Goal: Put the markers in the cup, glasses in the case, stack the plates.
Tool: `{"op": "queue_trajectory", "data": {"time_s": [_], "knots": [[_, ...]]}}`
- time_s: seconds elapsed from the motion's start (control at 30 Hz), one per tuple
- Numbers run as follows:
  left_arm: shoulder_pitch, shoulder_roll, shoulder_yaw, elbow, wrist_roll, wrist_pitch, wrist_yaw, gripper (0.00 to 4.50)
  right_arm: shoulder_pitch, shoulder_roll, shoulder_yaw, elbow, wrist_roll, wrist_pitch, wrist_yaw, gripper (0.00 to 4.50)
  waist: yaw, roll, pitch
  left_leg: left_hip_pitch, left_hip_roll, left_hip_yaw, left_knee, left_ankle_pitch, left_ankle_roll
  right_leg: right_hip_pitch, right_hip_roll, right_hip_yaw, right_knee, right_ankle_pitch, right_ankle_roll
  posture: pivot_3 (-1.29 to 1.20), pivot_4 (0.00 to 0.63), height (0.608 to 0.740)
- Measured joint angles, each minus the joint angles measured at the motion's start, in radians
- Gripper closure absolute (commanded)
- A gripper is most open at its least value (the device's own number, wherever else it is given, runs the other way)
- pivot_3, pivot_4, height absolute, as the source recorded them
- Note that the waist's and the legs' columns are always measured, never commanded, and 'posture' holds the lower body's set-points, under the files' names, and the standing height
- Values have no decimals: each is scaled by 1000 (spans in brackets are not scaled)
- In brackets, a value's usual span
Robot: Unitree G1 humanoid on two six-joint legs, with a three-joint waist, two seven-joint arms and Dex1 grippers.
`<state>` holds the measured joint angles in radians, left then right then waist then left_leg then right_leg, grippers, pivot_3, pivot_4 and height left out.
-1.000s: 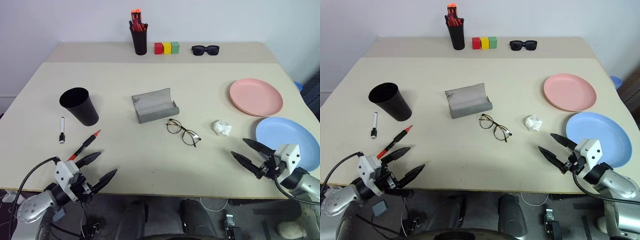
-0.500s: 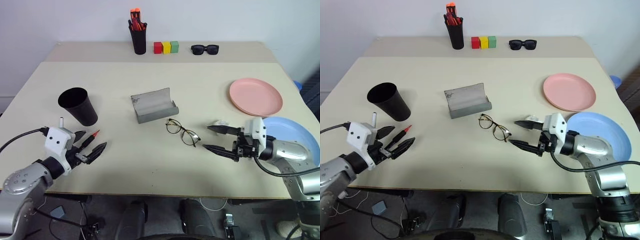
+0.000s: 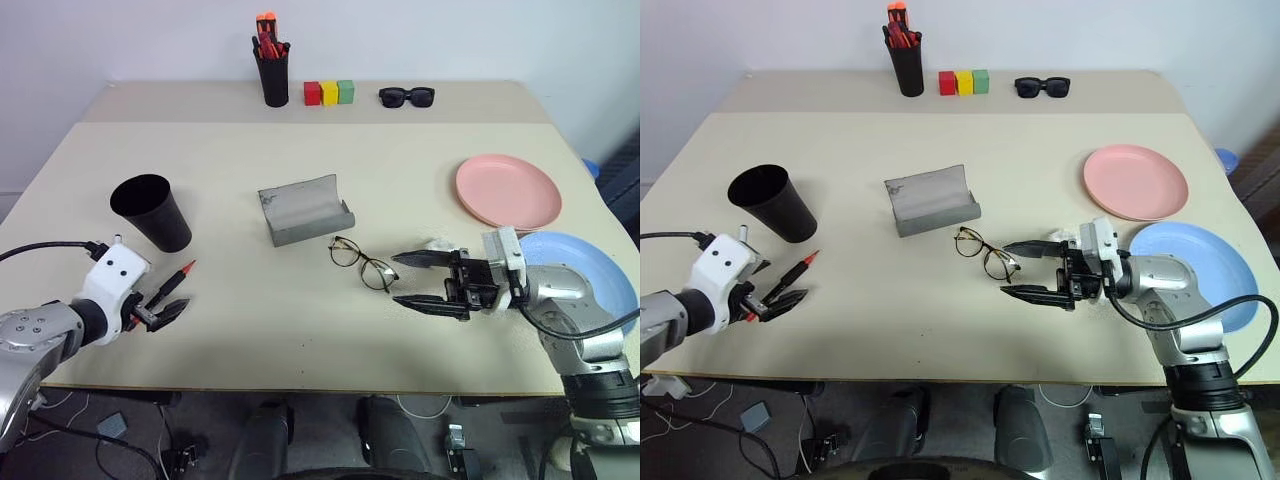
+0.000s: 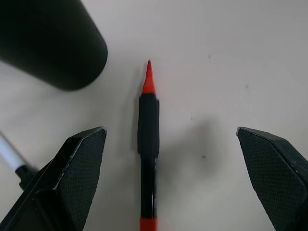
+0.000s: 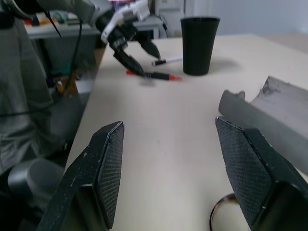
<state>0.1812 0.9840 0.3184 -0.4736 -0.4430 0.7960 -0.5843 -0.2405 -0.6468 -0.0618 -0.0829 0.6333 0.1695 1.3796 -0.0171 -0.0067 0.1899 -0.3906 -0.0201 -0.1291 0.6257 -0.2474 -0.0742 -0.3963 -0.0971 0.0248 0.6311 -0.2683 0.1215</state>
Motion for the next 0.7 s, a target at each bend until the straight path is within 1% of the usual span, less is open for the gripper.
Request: {"op": "queue_trajectory", "data": {"time_s": [0.2, 0.3, 0.4, 0.53, 0.57, 0.63, 0.7], "knots": [[-6, -1, -11, 0, 16, 54, -7, 0, 5, 31, 1, 26, 0, -31, 23, 1443, 0, 0, 0, 0, 0, 0, 1, 0, 0, 0, 0, 0, 1, 0, 0, 0, 150, 740], [-41, -1, -14, 0, 15, 110, -3, 0, 6, 39, 9, 14, -1, -30, 17, 1443, 1, 0, 0, 0, 0, 0, 1, 0, 0, 0, 0, 0, 1, 0, 0, 0, 150, 740], [-92, -1, -17, 13, 0, 185, -3, 0, 2, 41, 20, -6, -2, -25, 3, 1443, 0, 0, 0, 0, 0, 0, 1, 0, 0, 0, 0, 0, 1, 1, 2, 0, 150, 740], [-208, 1, -55, 70, -23, 317, -5, 0, -35, 62, 53, -34, -6, 3, -42, 1443, -2, 0, 0, 0, 0, 0, 1, 0, 0, 0, 0, 0, 2, 2, 3, 0, 150, 740], [-247, 18, -97, 93, -26, 360, -13, 260, -52, 68, 60, -42, -9, 13, -57, 1380, -2, 0, 0, 0, 0, 0, 1, 0, 0, -1, 0, 0, 2, 2, 3, 0, 150, 740], [-280, 32, -140, 125, -30, 409, -28, 819, -66, 72, 64, -58, -10, 27, -75, 1358, -3, 0, 0, 0, 0, 0, 1, 0, 0, -1, 0, 0, 2, 2, 3, 0, 150, 740], [-314, 42, -163, 143, -40, 439, -50, 1745, -71, 73, 68, -71, -10, 39, -90, 1358, -3, 0, 0, 0, 0, 0, 0, 0, 0, -1, 0, 0, 2, 2, 4, 0, 150, 740]]}}
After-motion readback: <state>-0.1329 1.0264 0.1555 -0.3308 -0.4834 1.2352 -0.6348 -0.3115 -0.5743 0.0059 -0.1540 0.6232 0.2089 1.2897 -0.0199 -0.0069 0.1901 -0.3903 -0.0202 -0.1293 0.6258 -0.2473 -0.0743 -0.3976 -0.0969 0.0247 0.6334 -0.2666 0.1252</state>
